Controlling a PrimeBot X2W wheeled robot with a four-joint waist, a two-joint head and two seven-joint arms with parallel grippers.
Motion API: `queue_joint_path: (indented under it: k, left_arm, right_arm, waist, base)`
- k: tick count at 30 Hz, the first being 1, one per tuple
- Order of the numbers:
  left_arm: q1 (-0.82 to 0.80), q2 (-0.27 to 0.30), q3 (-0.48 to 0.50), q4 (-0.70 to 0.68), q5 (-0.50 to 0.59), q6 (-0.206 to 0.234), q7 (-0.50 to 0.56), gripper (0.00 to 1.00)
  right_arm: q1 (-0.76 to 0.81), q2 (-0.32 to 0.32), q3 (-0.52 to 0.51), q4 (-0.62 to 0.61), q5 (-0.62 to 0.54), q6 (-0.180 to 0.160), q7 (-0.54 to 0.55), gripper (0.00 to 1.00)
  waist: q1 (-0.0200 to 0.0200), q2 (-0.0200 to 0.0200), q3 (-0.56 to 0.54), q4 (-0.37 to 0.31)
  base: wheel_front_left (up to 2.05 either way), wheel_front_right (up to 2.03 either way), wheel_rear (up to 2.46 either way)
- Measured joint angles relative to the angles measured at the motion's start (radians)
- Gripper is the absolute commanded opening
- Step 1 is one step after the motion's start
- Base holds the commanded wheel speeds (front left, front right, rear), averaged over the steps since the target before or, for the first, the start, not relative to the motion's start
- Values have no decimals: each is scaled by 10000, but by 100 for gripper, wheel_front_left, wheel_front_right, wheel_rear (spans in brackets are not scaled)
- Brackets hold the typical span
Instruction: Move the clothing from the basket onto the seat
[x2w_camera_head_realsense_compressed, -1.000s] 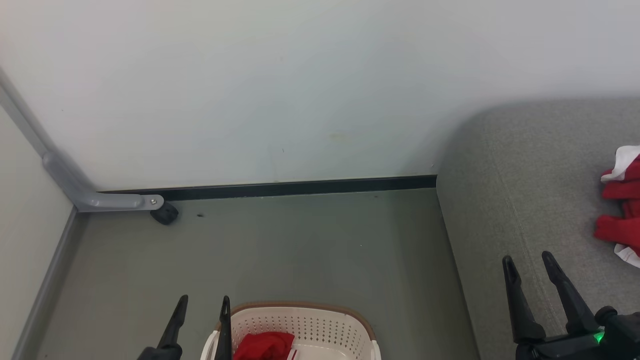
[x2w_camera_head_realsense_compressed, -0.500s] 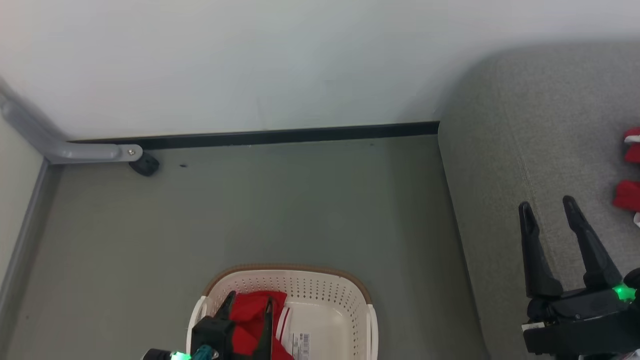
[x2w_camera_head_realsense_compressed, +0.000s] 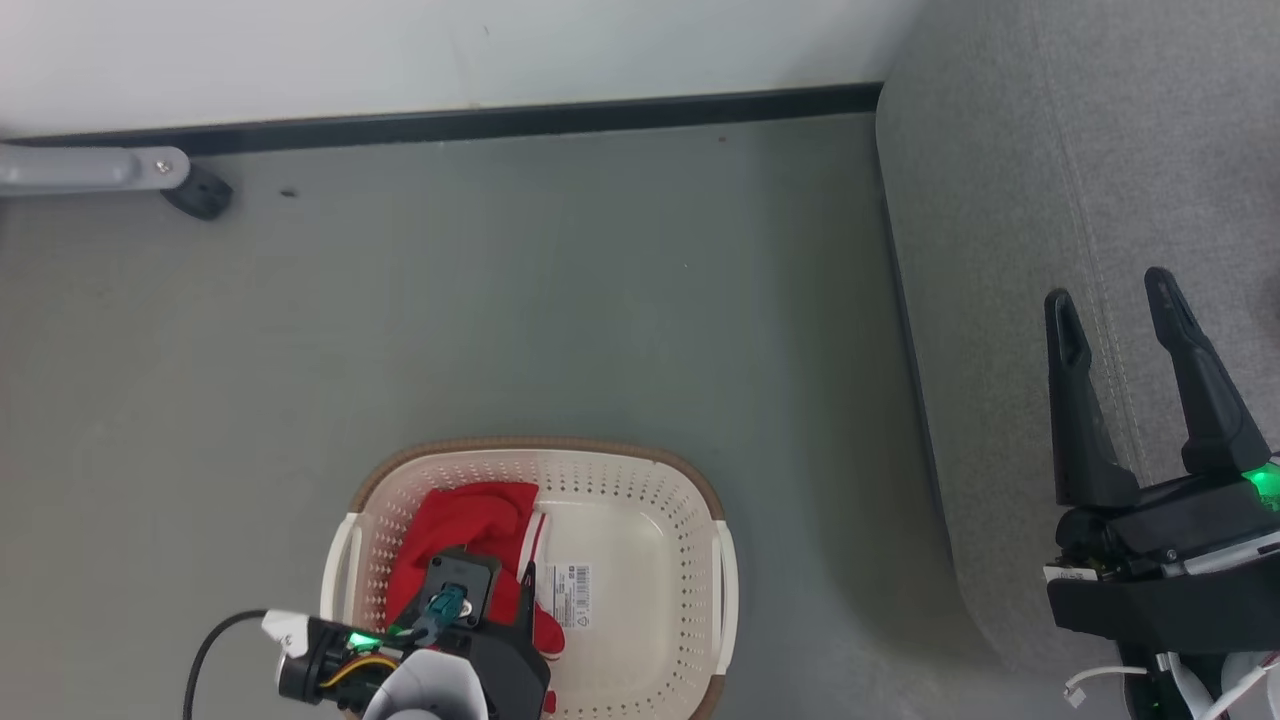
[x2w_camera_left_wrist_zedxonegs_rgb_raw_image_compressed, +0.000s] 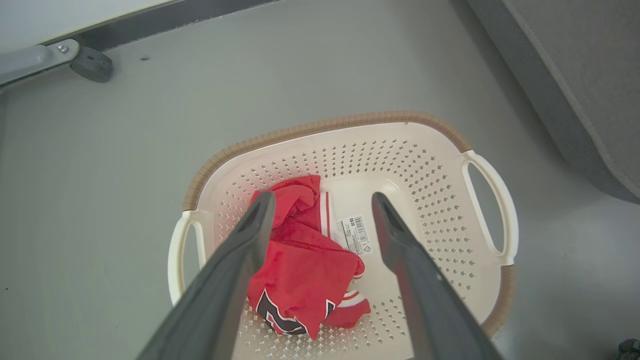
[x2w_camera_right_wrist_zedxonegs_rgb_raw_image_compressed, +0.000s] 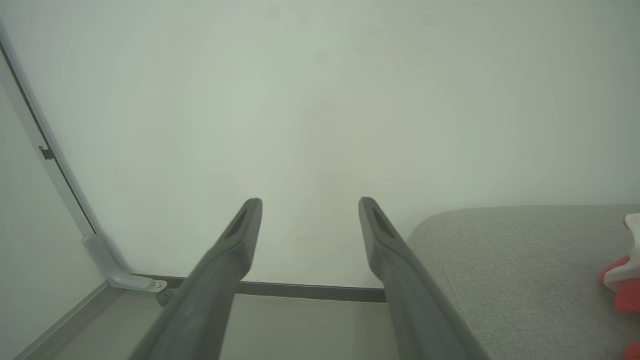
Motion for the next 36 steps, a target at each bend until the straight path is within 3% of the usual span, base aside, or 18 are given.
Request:
queue_joint_path:
  k: [16, 36]
  left_arm:
    - [-2755, 631, -73, 2564, 965, 12, 1149, 100]
    - [-4647, 1557, -136, 4686, 1910, 100, 1384, 100]
  right_arm:
    - [-1044, 430, 178, -550, -71, -88, 38, 100]
    - [-1748, 612, 138, -468, -161, -98, -468, 100]
  waist:
    - [-1, 1, 2322, -956]
    - [-2, 1, 4653, -1910]
  base:
    - [0, 0, 0]
    - [0, 0, 0]
